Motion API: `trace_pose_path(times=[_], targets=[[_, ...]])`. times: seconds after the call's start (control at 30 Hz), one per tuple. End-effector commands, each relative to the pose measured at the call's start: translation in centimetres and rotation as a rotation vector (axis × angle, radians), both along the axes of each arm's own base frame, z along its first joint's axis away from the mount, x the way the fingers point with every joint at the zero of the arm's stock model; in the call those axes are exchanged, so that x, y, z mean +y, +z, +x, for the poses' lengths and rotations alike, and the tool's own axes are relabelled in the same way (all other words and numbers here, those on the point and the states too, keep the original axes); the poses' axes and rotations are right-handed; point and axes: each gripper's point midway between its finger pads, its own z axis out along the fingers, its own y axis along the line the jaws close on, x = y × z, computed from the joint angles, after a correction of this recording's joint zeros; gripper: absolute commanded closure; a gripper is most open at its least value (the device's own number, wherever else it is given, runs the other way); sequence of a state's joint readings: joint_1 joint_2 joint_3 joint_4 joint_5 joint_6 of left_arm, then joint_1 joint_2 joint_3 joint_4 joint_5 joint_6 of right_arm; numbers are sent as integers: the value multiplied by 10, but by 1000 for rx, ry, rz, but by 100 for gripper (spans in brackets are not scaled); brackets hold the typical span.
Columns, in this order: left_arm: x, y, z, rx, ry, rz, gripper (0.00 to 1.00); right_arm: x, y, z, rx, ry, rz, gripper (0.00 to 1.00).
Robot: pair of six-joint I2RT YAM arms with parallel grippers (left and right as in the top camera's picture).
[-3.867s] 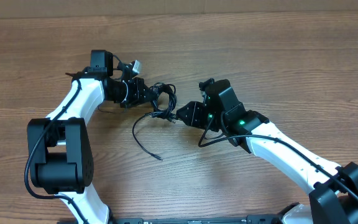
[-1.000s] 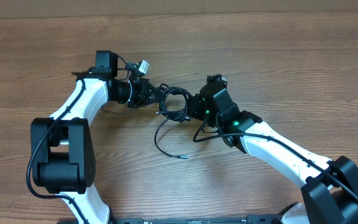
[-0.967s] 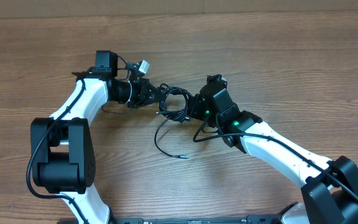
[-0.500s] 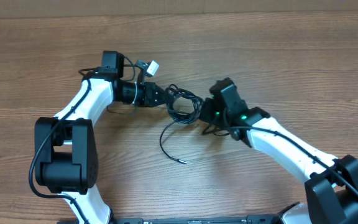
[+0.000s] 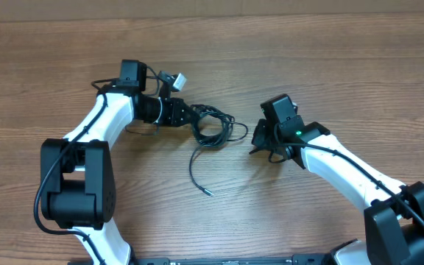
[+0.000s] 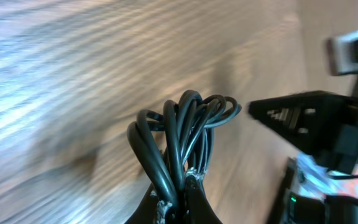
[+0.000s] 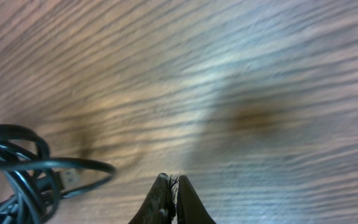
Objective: Untangle cables
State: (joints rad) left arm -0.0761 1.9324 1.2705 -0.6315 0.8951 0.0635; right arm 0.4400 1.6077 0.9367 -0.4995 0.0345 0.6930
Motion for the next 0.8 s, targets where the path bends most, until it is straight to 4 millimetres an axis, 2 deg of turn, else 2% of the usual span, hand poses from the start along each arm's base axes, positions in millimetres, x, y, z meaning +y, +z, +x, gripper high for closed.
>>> trace_pose_path(times=[0.0,0.07,0.23,0.4,0.43,0.67,0.77], targets=[[7,-5,6,11,35,36,96,1,0,3,-10,15,3,96],[7,-5,6,10,35,36,96,15,3,2,-4,48,73,96],[7,-4,6,11,35,32,96,47,13,-3,16,130,239,79],[-1,6,3,48,36,-48,96,47,12,-2,17,130,241,55],[-4,9,1,58,34,-71,96,47,11,-2,16,139,236,53],[-13,23,-5,92,15,-169,96,46,1,-1,13,182,202,49],[-17,32,-7,95,-5,-225,96,44,1,1,5,172,190,53]])
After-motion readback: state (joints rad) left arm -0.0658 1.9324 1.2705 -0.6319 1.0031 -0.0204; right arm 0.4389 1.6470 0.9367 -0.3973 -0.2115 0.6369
